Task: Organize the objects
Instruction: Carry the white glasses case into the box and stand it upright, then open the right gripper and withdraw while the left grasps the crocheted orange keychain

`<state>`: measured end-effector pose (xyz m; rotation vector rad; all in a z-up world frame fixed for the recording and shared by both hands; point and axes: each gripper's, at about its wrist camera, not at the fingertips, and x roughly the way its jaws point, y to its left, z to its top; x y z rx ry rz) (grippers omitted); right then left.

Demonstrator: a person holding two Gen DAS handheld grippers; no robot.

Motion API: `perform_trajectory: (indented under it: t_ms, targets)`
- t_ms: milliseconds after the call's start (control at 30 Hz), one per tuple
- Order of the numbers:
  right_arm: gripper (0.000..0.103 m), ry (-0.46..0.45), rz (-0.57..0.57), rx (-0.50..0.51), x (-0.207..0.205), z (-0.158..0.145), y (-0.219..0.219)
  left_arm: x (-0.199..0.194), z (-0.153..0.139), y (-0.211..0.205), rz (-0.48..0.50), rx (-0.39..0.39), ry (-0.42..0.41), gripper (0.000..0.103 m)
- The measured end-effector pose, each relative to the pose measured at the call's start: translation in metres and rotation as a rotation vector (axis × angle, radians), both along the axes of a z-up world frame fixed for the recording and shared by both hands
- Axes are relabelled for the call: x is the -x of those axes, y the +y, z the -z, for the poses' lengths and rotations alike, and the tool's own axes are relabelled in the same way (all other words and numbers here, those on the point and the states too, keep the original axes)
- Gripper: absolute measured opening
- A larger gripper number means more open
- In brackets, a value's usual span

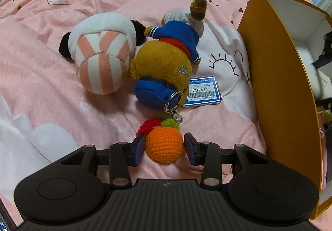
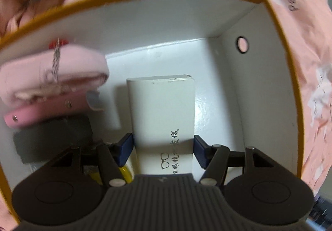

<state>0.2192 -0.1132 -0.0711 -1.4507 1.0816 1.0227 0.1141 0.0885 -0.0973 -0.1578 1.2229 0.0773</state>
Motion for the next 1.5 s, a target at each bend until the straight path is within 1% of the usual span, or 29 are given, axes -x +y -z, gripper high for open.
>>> perform_trajectory:
  t_ms: [133, 200, 333, 433, 533, 600, 633, 667, 767, 867, 933, 967, 1000, 1100, 1200, 1267, 1300, 1333, 1433, 1500]
  targets:
    - [0.064, 0.040, -0.045, 0.035, 0.002, 0.006, 0.001, 0.000, -0.002, 0.002, -0.002, 0.014, -0.009, 0.051]
    - [0.064, 0.057, -0.048, 0.041, 0.003, 0.008, 0.002, -0.002, -0.002, 0.002, 0.000, 0.023, -0.008, 0.053]
    - [0.063, 0.086, -0.007, 0.021, -0.001, 0.005, 0.000, -0.003, 0.001, 0.003, -0.004, 0.022, -0.004, 0.054]
    - [0.063, 0.111, 0.025, -0.008, -0.004, -0.004, -0.003, -0.004, 0.001, 0.002, -0.001, 0.019, -0.004, 0.055]
    - [0.062, 0.112, 0.059, -0.052, -0.008, -0.016, -0.006, -0.005, 0.000, 0.001, 0.000, 0.016, -0.006, 0.055]
    - [0.058, 0.119, 0.110, -0.115, -0.014, -0.027, -0.004, -0.005, 0.000, 0.002, -0.003, 0.017, -0.007, 0.055]
    - [0.053, 0.123, 0.154, -0.165, -0.018, -0.033, -0.002, -0.005, 0.001, 0.002, -0.004, 0.016, -0.006, 0.055]
    - [0.050, 0.127, 0.196, -0.206, -0.023, -0.036, 0.001, -0.005, 0.001, 0.002, -0.004, 0.015, -0.005, 0.055]
    - [0.050, 0.127, 0.307, -0.311, -0.031, -0.040, 0.010, -0.007, 0.004, 0.002, -0.005, 0.007, 0.000, 0.055]
    - [0.049, 0.156, 0.379, -0.348, -0.036, -0.034, 0.026, -0.007, 0.008, 0.004, -0.013, 0.002, 0.004, 0.053]
    - [0.042, 0.188, 0.409, -0.347, -0.038, -0.028, 0.030, -0.007, 0.008, 0.004, -0.017, -0.009, 0.001, 0.046]
    - [0.039, 0.196, 0.421, -0.339, -0.039, -0.024, 0.031, -0.007, 0.008, 0.004, -0.014, -0.011, -0.002, 0.046]
    - [0.036, 0.200, 0.427, -0.332, -0.039, -0.024, 0.026, -0.007, 0.008, 0.005, -0.015, -0.009, -0.005, 0.046]
    - [0.035, 0.198, 0.422, -0.331, -0.040, -0.020, 0.021, -0.006, 0.008, 0.006, -0.011, -0.007, -0.009, 0.046]
    - [0.034, 0.218, 0.398, -0.333, -0.037, -0.021, 0.020, -0.006, 0.008, 0.005, -0.006, -0.011, -0.010, 0.046]
    - [0.025, 0.263, 0.321, -0.303, -0.027, -0.020, 0.022, -0.006, 0.008, 0.005, -0.005, -0.012, -0.011, 0.046]
    - [0.025, 0.267, 0.281, -0.292, -0.021, -0.020, 0.023, -0.006, 0.007, 0.006, -0.004, -0.012, -0.011, 0.046]
    - [0.026, 0.249, 0.245, -0.280, -0.014, -0.019, 0.025, -0.006, 0.007, 0.006, -0.004, -0.011, -0.011, 0.045]
    - [0.026, 0.248, 0.303, -0.272, -0.018, -0.018, 0.027, -0.006, 0.007, 0.006, -0.008, -0.006, -0.010, 0.045]
    - [0.026, 0.252, 0.319, -0.285, -0.019, -0.020, 0.024, -0.006, 0.007, 0.007, -0.010, -0.002, -0.012, 0.045]
